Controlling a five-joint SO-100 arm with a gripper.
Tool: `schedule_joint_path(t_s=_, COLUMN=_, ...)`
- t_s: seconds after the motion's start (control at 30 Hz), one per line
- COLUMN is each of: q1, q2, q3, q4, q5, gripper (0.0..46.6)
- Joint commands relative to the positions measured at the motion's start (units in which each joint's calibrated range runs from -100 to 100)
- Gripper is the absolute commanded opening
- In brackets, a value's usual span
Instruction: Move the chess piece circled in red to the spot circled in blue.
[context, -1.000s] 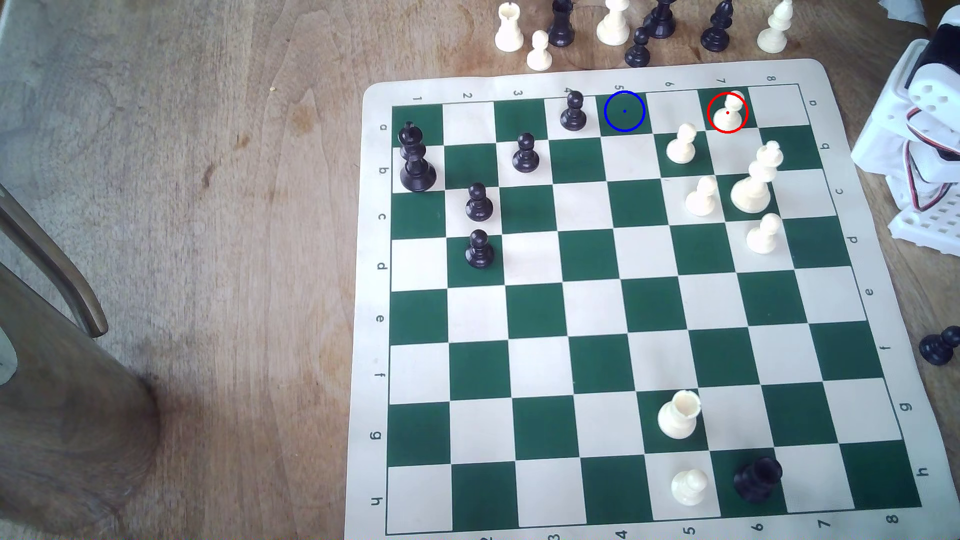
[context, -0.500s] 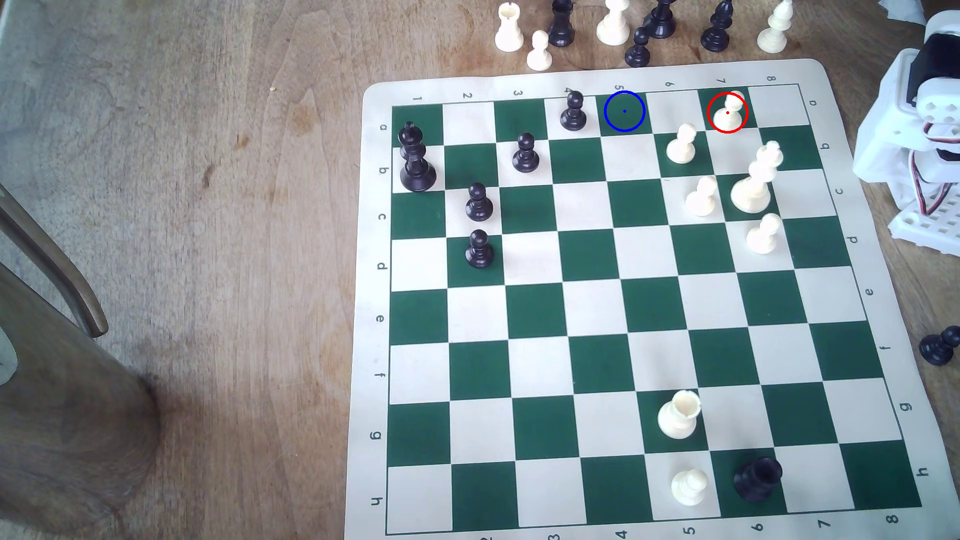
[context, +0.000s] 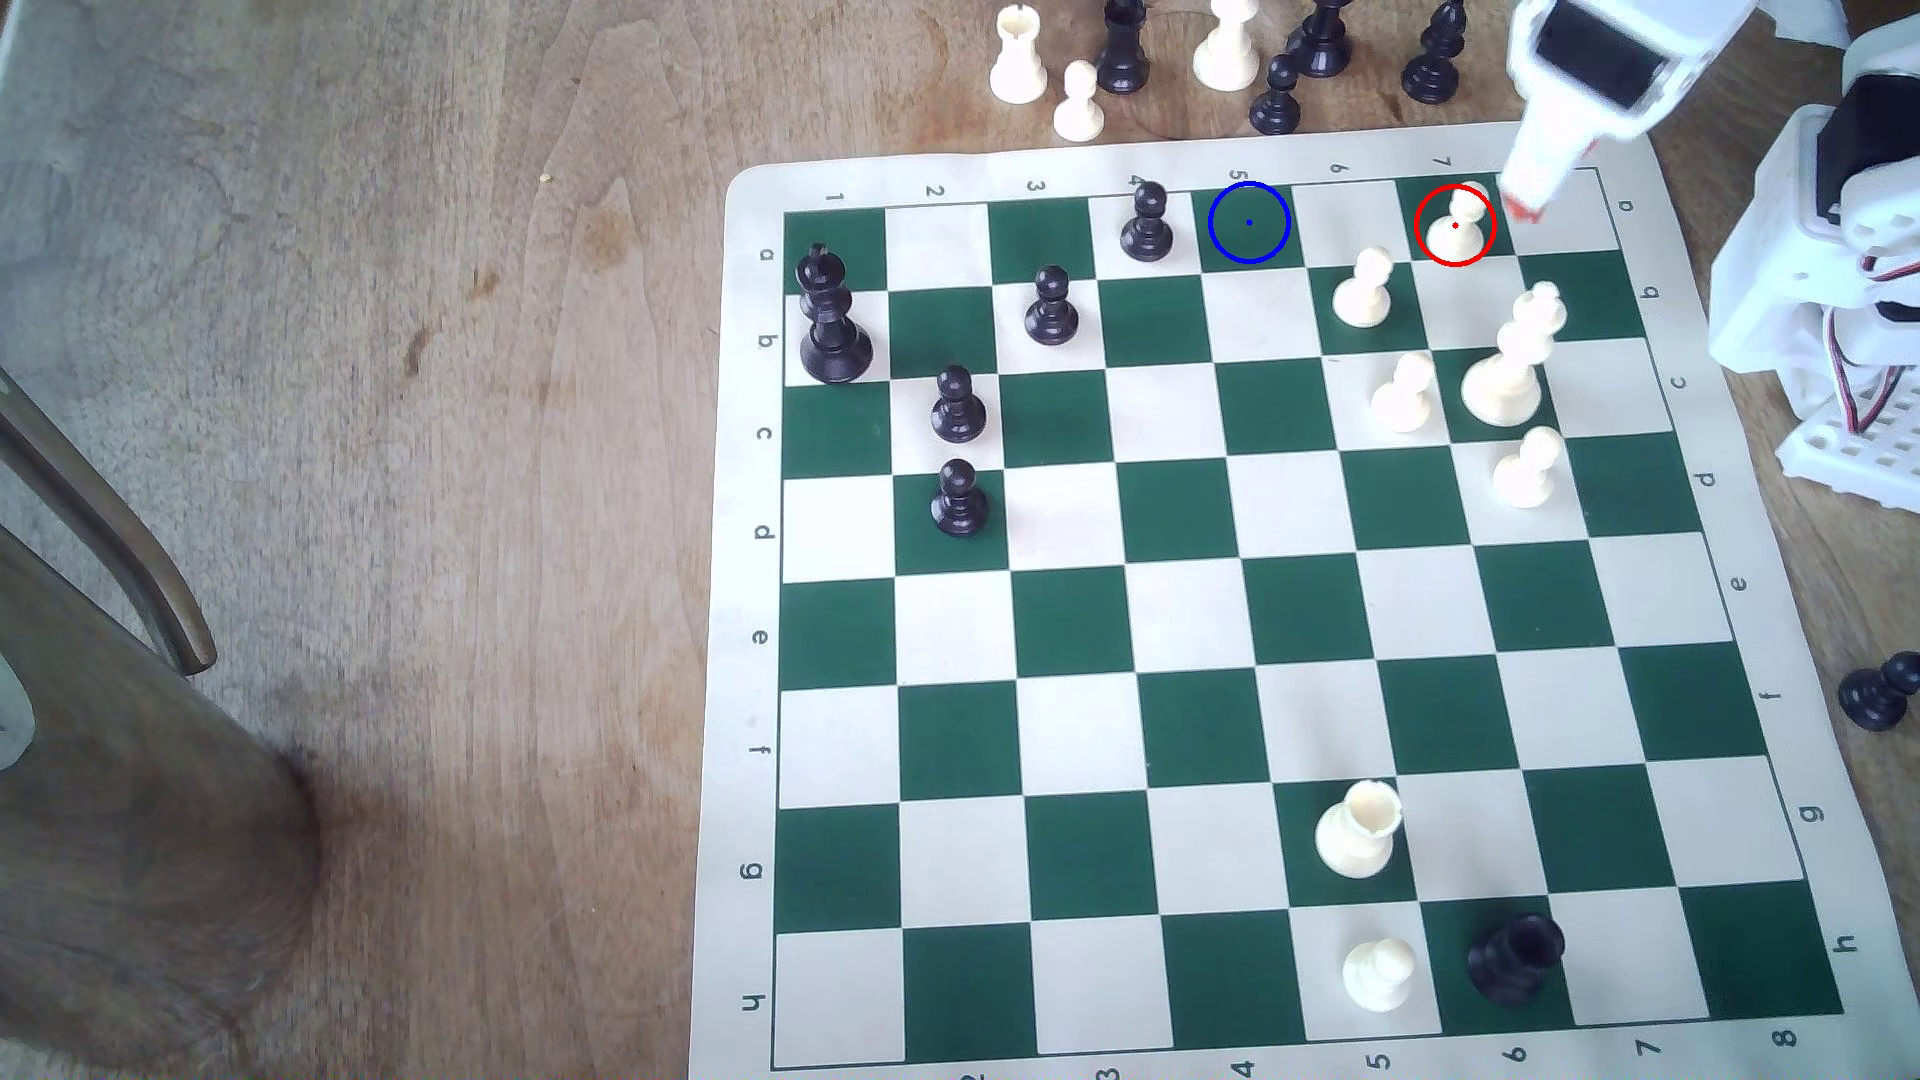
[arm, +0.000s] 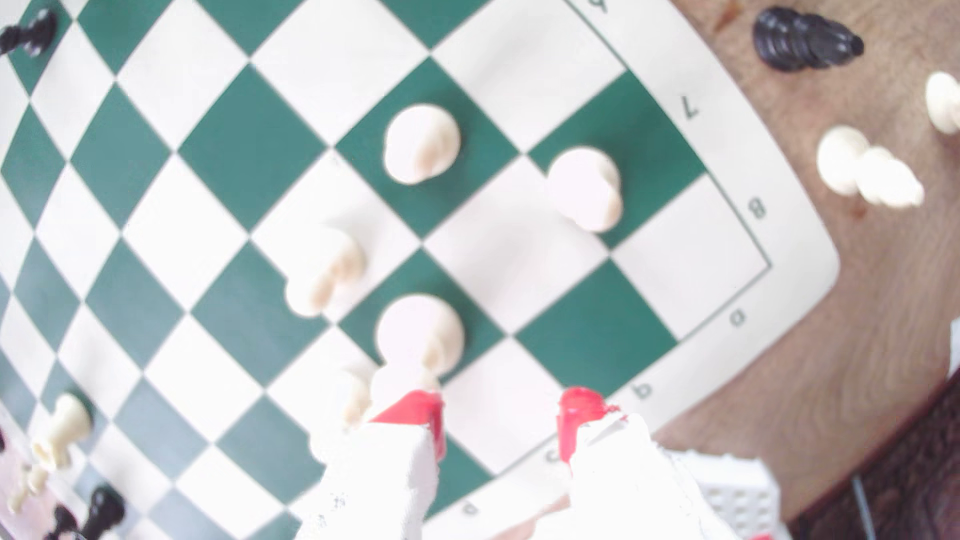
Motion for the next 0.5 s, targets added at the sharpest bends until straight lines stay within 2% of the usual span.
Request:
schedule_joint_path(t_s=0.0, q1=2.9, q2=1.5, q3=0.2, q4=-3.2, q5=1.5, gripper=10.6)
schedule_joint_path(t_s=0.47, q1=8.4, q2=6.5, q3=7.0, q4=-14.6, q5=4.8, gripper=11.3)
